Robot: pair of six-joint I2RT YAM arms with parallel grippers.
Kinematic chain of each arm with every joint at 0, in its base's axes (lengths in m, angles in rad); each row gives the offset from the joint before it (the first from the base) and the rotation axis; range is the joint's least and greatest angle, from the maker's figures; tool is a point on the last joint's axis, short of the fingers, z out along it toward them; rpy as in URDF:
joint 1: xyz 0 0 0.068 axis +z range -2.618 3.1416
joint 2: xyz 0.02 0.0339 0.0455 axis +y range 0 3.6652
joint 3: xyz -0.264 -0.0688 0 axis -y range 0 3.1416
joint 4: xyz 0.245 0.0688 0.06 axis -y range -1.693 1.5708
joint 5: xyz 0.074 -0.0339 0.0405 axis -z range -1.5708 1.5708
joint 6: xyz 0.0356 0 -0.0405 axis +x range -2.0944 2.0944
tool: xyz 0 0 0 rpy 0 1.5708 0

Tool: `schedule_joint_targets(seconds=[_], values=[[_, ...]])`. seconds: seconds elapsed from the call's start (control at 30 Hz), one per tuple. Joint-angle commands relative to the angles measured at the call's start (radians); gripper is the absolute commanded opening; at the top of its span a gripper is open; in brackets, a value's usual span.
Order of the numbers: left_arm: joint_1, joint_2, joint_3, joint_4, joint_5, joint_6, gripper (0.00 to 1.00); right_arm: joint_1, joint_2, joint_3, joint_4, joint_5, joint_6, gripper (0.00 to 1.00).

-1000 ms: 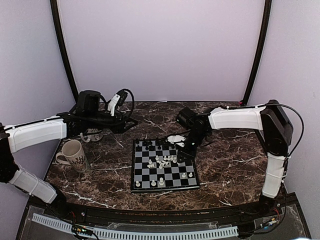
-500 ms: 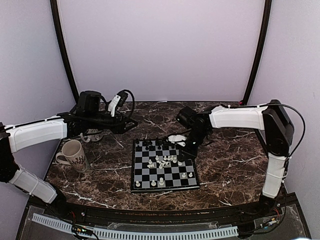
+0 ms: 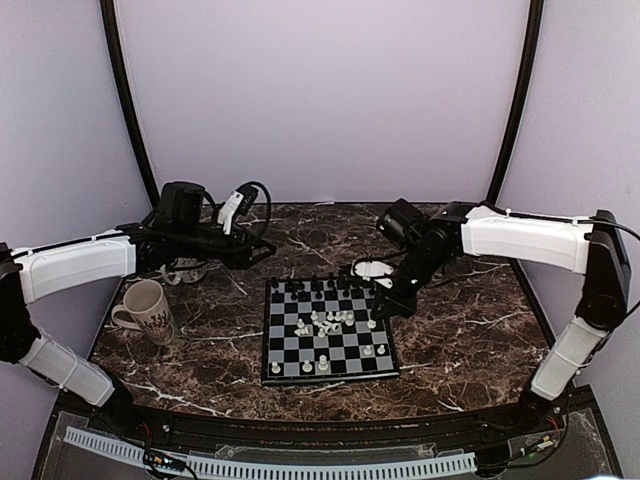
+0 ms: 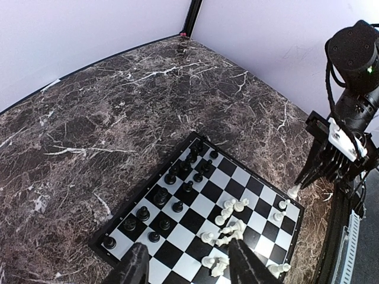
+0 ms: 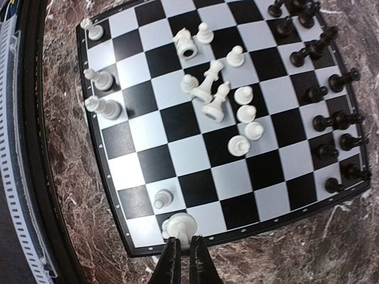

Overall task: Set up the chess pieces on the board
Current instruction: Place the knight at g1.

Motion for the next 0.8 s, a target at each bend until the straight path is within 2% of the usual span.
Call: schedule_joint_targets(seconds=[0.0, 0.33, 0.77], values=[[-0.003, 0.000, 0.027, -0.015, 0.002, 0.018, 0.48, 0.062, -0.049, -0.067, -0.024, -0.013, -0.040, 0.04], [-0.003, 0.007, 0.031, -0.023, -0.001, 0.023, 0.48, 0.204, -0.091, -0.150, 0.026, 0.081, -0.063, 0.05], [-0.003, 0.011, 0.031, -0.023, 0.004, 0.020, 0.48, 0.221, -0.021, -0.214, 0.137, 0.099, -0.048, 0.06]])
